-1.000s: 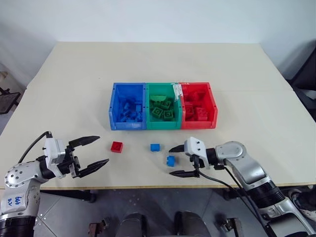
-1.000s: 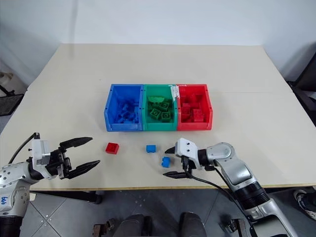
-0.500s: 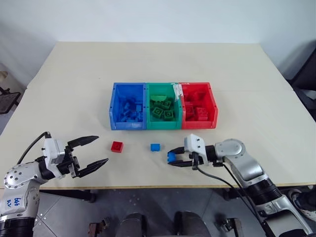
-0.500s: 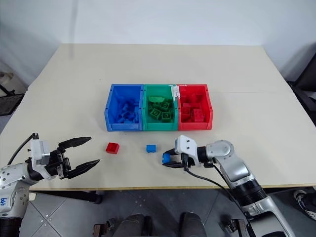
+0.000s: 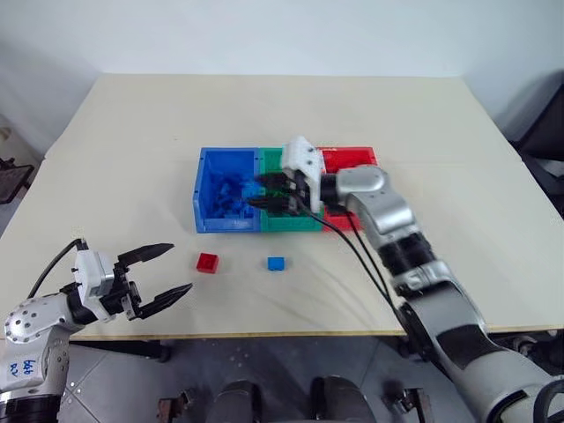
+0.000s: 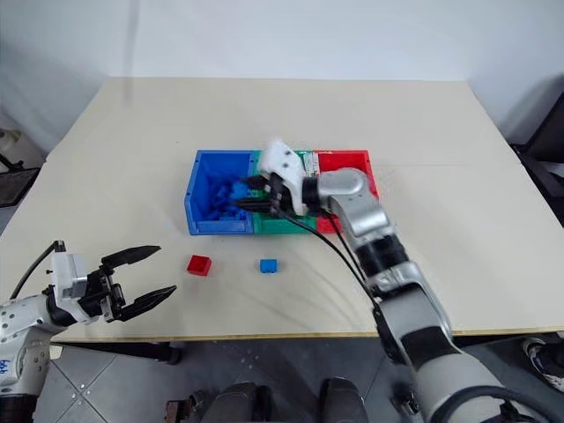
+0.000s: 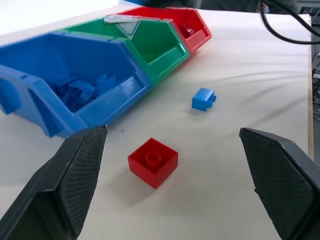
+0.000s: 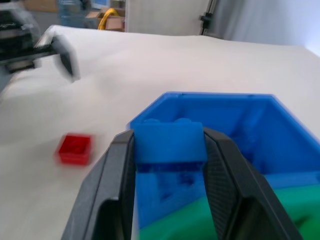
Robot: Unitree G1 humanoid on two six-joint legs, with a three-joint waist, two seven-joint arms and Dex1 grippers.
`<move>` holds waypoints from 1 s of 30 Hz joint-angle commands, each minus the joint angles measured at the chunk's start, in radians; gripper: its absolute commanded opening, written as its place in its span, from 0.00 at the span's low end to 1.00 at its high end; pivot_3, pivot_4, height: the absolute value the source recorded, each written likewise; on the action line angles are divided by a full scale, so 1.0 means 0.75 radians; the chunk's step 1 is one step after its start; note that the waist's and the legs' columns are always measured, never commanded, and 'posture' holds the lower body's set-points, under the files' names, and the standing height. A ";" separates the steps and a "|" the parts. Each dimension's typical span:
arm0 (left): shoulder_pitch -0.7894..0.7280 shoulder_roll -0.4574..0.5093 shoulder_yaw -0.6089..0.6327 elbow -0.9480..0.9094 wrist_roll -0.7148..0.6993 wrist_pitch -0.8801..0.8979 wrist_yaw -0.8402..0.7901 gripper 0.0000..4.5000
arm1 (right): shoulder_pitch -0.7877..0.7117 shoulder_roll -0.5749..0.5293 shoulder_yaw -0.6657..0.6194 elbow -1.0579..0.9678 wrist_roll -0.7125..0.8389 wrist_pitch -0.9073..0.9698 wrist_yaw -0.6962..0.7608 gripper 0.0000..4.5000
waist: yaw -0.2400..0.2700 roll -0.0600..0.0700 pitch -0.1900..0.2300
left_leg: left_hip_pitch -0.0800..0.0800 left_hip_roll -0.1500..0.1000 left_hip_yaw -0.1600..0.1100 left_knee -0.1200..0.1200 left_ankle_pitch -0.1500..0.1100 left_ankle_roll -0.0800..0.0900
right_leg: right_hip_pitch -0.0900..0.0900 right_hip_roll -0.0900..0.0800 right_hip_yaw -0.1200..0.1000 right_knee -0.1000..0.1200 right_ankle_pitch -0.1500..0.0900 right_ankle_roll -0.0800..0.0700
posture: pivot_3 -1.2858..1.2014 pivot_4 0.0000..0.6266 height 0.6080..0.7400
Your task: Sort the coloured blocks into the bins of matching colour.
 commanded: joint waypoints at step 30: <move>-0.056 -0.015 -0.011 0.000 -0.007 -0.022 -0.003 1.00 | 0.455 -0.395 -0.141 -0.479 0.185 0.005 0.490 1.00 | 0.010 0.000 0.000 | -0.001 -0.001 -0.006 -0.001 -0.001 0.002 | 0.005 -0.001 0.003 -0.007 0.000 0.001 | 0.52 0.24 1.00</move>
